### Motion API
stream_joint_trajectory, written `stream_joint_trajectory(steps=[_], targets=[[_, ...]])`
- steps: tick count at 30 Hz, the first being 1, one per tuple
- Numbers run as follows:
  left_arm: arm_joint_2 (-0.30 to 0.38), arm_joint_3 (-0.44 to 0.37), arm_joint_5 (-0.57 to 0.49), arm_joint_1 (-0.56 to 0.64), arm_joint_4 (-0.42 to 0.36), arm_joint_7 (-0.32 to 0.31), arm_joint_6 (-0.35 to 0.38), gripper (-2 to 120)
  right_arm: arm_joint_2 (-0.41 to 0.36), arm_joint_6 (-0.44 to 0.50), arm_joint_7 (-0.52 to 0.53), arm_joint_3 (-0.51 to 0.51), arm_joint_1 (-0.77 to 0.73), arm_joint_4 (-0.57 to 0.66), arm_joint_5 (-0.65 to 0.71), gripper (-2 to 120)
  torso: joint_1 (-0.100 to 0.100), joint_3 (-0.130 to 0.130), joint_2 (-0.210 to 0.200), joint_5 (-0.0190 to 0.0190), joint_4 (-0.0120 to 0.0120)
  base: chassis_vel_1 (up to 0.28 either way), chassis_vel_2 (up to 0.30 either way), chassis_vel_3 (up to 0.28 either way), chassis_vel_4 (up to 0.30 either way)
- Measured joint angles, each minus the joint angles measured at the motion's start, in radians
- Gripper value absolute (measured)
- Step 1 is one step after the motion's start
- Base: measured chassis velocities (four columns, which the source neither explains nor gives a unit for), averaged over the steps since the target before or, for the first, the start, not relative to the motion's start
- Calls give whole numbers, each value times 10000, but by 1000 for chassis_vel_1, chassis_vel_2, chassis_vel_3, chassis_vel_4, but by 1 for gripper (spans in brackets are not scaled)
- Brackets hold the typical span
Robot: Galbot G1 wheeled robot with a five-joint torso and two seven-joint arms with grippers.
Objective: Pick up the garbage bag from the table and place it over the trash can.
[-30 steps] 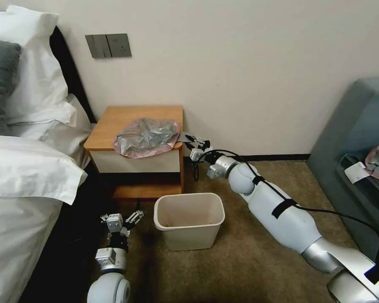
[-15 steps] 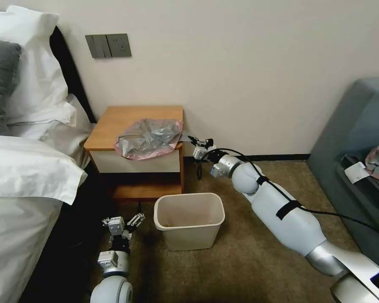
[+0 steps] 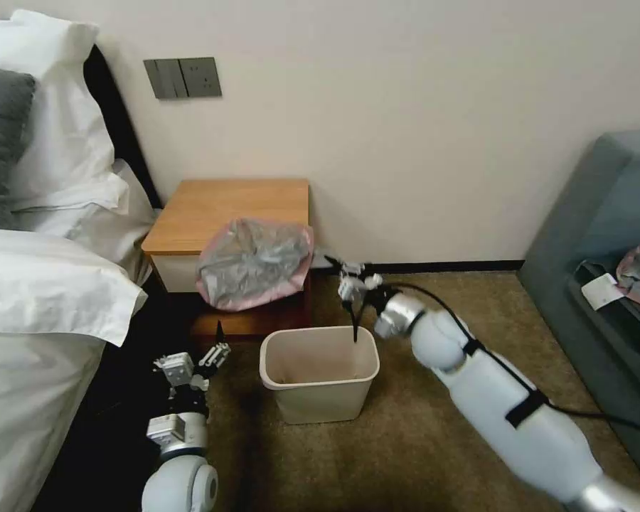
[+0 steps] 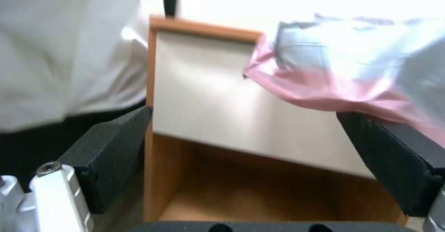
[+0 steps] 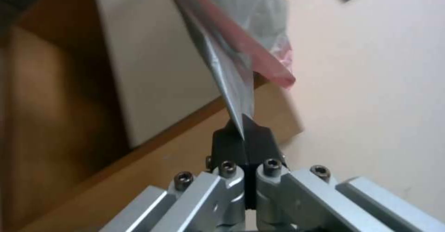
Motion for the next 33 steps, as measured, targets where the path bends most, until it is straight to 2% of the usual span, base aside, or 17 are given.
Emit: stream_joint_trajectory(steps=[4, 7, 20, 29, 33], targets=[[130, -36, -215, 138, -627, -51, 117, 99, -24, 284, -71, 290, -1011, 95, -208, 0, 0, 0, 0, 0, 1, 0, 0, 0, 0], [204, -122, -286, 139, -793, -112, 146, 98, -107, 389, -81, 420, -1435, 186, -275, 0, 0, 0, 0, 0, -1, 0, 0, 0, 0], [595, -339, -1094, -223, -796, -316, 442, 98, -743, 627, -179, 921, -2577, 1017, -470, 0, 0, 0, 0, 0, 0, 0, 0, 0, 0], [1137, -414, -1190, -440, -739, -619, 742, 98, -1116, 635, -251, 1146, -3013, 1435, -386, 0, 0, 0, 0, 0, 1, 0, 0, 0, 0], [1174, -432, -1194, -516, -745, -651, 805, 98, -1230, 635, -253, 1211, -3117, 1498, -340, 0, 0, 1, 0, -2, 1, 0, 0, 0, 0]])
